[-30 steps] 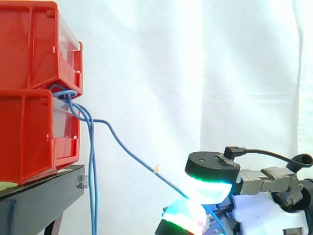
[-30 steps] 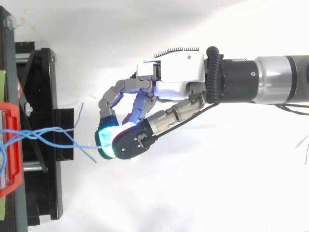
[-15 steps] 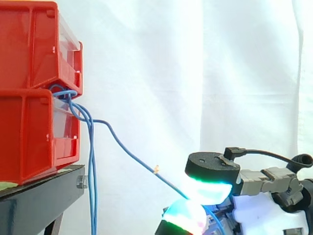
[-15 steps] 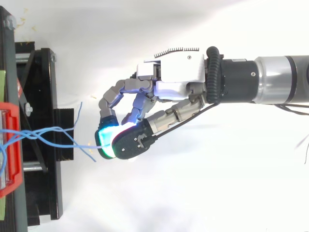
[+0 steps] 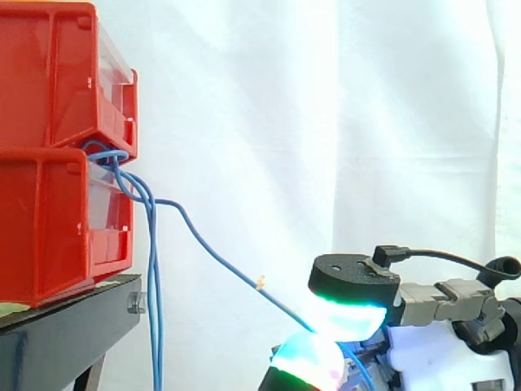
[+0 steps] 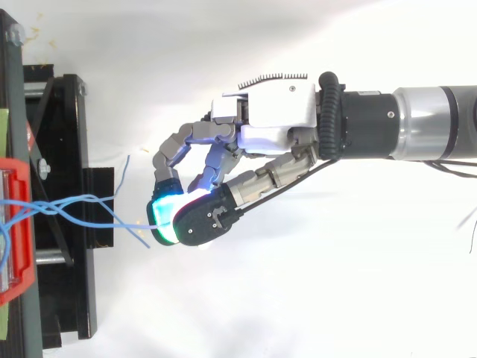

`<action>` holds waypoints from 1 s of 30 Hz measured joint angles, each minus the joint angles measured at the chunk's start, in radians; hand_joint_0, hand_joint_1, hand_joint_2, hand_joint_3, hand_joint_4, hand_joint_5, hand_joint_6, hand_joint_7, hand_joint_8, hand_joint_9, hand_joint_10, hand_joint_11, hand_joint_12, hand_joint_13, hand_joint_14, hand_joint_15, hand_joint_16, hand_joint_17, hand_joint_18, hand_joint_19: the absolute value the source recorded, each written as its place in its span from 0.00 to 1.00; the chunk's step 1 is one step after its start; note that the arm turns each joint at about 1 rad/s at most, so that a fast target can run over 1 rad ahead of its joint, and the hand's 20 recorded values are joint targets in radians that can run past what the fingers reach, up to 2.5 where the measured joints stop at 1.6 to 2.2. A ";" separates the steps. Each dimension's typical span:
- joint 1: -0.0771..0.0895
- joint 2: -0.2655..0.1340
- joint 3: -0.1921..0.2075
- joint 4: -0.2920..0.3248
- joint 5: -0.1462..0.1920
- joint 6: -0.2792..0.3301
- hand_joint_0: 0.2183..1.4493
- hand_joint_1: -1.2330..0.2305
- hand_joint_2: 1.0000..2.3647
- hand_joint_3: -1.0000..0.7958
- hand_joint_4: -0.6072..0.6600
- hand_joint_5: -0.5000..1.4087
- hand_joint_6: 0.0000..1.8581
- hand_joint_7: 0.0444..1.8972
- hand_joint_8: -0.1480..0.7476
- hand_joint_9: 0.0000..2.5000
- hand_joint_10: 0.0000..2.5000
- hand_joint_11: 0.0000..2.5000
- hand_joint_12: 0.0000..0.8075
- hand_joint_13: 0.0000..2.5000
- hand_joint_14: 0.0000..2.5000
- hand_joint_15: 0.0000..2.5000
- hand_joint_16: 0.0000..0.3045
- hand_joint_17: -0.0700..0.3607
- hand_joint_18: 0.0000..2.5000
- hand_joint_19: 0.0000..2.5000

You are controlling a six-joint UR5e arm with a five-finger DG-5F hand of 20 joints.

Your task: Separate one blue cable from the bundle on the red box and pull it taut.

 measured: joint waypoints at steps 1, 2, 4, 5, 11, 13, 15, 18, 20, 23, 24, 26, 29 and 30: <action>0.000 0.000 0.000 0.000 0.000 0.000 0.28 0.25 0.27 0.56 0.41 0.24 0.49 0.62 0.50 0.45 0.01 0.20 0.53 0.32 0.01 0.21 0.18 0.45 0.32 0.14; 0.000 0.000 -0.001 0.000 0.000 0.000 0.28 0.25 0.26 0.56 0.40 0.24 0.49 0.62 0.49 0.45 0.01 0.20 0.52 0.32 0.01 0.21 0.18 0.45 0.32 0.14; 0.000 0.000 -0.001 0.000 0.000 0.000 0.28 0.25 0.26 0.56 0.41 0.24 0.49 0.62 0.50 0.45 0.01 0.20 0.52 0.32 0.01 0.21 0.18 0.45 0.32 0.14; 0.001 0.000 -0.001 0.000 0.000 0.000 0.28 0.25 0.27 0.55 0.41 0.24 0.49 0.62 0.50 0.45 0.01 0.20 0.53 0.32 0.01 0.21 0.18 0.45 0.32 0.15; 0.001 0.000 -0.001 0.000 0.000 0.000 0.28 0.25 0.26 0.56 0.41 0.24 0.49 0.61 0.50 0.45 0.01 0.20 0.53 0.32 0.01 0.21 0.18 0.45 0.32 0.15; 0.000 0.000 -0.001 0.000 0.000 0.000 0.28 0.25 0.26 0.56 0.41 0.24 0.49 0.61 0.50 0.45 0.01 0.20 0.53 0.32 0.01 0.21 0.18 0.45 0.32 0.15; 0.000 0.000 -0.001 0.000 0.000 0.000 0.28 0.25 0.27 0.55 0.41 0.24 0.50 0.61 0.50 0.46 0.01 0.20 0.53 0.32 0.01 0.21 0.18 0.45 0.32 0.15; 0.000 0.000 -0.001 0.000 0.000 0.000 0.28 0.25 0.27 0.55 0.41 0.24 0.49 0.61 0.50 0.46 0.01 0.20 0.53 0.32 0.01 0.21 0.18 0.45 0.32 0.15; 0.000 0.000 -0.002 0.000 0.000 0.000 0.28 0.25 0.26 0.55 0.41 0.24 0.49 0.61 0.50 0.46 0.01 0.20 0.53 0.32 0.01 0.21 0.18 0.45 0.32 0.15; 0.000 0.000 -0.002 0.000 0.000 0.000 0.28 0.25 0.26 0.56 0.41 0.24 0.50 0.61 0.50 0.46 0.01 0.20 0.53 0.32 0.01 0.21 0.18 0.45 0.32 0.15; 0.000 0.000 -0.002 0.000 0.000 0.000 0.28 0.25 0.26 0.56 0.41 0.24 0.50 0.61 0.50 0.45 0.01 0.20 0.53 0.32 0.01 0.21 0.18 0.45 0.32 0.15; 0.000 0.000 -0.002 0.000 0.000 0.000 0.28 0.25 0.26 0.56 0.41 0.24 0.49 0.61 0.50 0.46 0.01 0.20 0.53 0.32 0.01 0.21 0.18 0.45 0.33 0.15; 0.000 0.000 -0.002 0.000 0.000 0.000 0.28 0.25 0.25 0.56 0.41 0.24 0.50 0.61 0.50 0.46 0.01 0.20 0.53 0.32 0.01 0.21 0.18 0.45 0.33 0.15; 0.000 0.000 -0.002 0.000 0.000 0.000 0.28 0.25 0.25 0.56 0.41 0.24 0.50 0.61 0.50 0.46 0.01 0.20 0.53 0.32 0.01 0.21 0.18 0.45 0.33 0.15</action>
